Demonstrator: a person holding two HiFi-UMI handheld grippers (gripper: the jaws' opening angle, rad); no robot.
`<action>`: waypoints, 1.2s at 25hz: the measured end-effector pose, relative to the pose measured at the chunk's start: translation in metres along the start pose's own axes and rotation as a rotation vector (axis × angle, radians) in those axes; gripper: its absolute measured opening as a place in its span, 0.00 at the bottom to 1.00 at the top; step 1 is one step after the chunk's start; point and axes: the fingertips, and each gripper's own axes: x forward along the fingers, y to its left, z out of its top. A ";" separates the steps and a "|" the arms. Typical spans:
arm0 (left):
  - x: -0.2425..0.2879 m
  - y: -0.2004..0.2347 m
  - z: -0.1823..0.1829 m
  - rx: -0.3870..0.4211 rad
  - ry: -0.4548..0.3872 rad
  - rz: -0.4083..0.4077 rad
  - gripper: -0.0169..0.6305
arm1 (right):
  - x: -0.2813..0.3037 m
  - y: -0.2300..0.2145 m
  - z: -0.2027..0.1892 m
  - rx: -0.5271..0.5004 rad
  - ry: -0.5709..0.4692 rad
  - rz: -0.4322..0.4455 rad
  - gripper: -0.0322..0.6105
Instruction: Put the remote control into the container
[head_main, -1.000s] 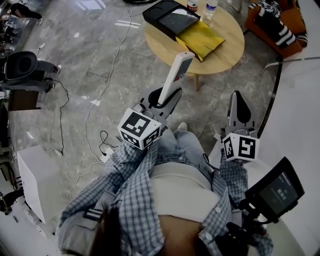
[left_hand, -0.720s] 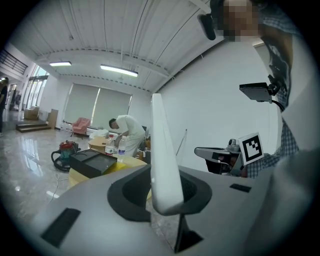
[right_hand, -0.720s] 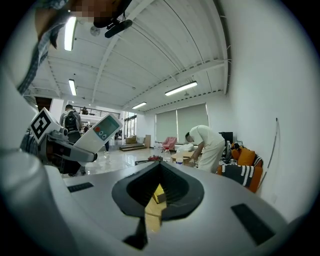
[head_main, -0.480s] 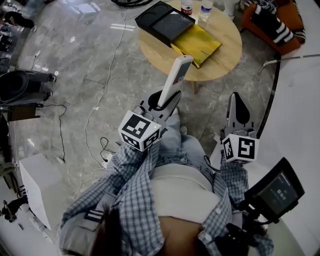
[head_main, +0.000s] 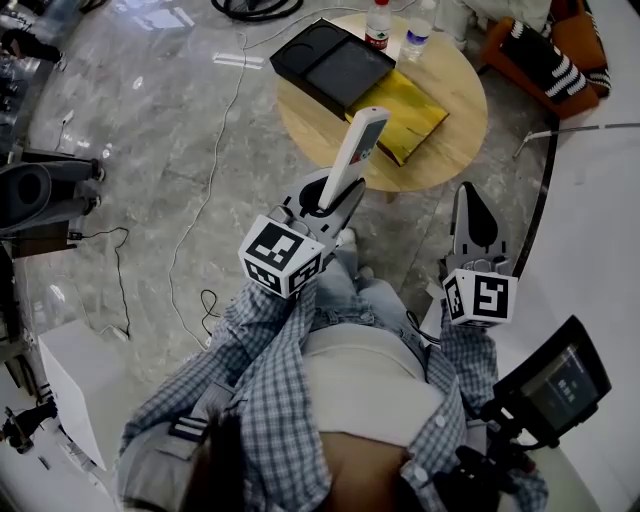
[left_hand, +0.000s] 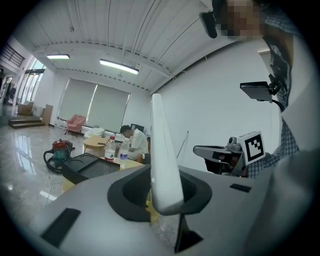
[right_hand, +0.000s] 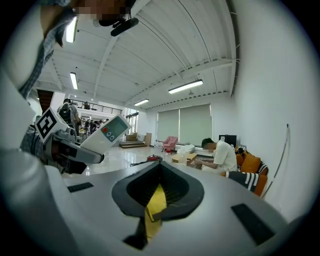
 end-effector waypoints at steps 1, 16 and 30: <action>0.002 0.006 0.004 0.001 -0.003 -0.004 0.17 | 0.006 0.000 0.002 -0.001 0.000 0.000 0.06; 0.016 0.058 -0.002 -0.016 0.006 -0.050 0.17 | 0.064 0.036 0.004 0.038 -0.021 0.107 0.06; 0.040 0.084 0.009 -0.075 0.006 -0.074 0.17 | 0.111 0.056 0.005 0.167 0.038 0.355 0.06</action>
